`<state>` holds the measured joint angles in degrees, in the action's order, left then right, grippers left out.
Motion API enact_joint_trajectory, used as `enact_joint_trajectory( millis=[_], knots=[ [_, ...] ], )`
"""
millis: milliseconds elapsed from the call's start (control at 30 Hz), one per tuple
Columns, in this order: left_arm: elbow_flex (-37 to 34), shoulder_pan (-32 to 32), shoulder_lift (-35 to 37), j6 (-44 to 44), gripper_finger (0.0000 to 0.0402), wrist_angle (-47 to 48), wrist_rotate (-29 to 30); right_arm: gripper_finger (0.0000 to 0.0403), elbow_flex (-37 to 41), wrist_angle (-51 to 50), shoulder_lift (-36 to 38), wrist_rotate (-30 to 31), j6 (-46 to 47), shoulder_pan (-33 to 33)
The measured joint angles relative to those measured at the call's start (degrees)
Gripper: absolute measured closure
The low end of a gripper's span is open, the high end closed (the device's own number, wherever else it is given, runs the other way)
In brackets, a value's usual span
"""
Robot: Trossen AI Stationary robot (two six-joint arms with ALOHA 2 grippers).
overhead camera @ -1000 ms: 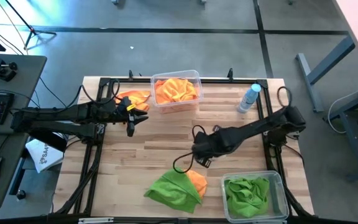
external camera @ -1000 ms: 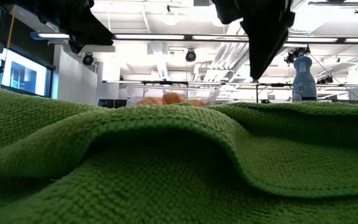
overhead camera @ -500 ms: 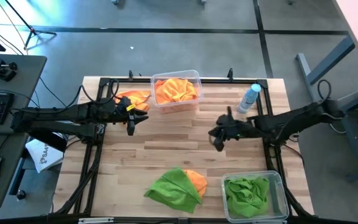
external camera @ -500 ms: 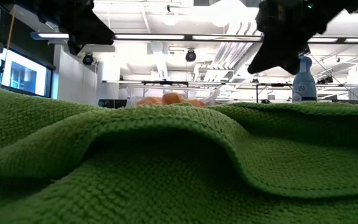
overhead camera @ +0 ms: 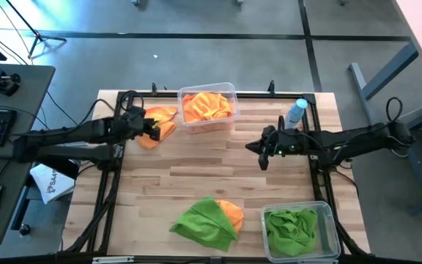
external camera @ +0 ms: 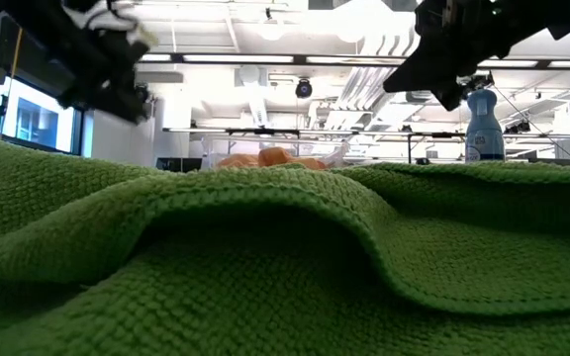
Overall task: Sort microfiber towel by color & place in baskets
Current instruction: Put the orange microfiber towel into the top transparent bin
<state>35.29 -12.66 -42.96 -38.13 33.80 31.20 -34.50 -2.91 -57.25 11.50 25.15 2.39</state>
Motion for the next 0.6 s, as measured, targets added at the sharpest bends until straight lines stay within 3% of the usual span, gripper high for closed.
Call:
enact_joint_trajectory(
  millis=[200,433,600],
  knots=[
    [0.0,-9.6,-3.6,-8.4,0.0297,8.3,-6.2,0.0394,0.0,0.2,-0.1,-1.0,-1.2,-2.7],
    [0.0,-19.4,-11.4,-8.3,0.0297,8.2,-15.9,0.0394,0.0,0.6,-0.1,-1.8,-0.6,-5.9],
    [0.0,-23.3,-18.3,-6.1,0.0297,7.9,-19.1,0.0394,0.0,0.7,-0.1,-3.6,-0.6,-7.4]
  ],
)
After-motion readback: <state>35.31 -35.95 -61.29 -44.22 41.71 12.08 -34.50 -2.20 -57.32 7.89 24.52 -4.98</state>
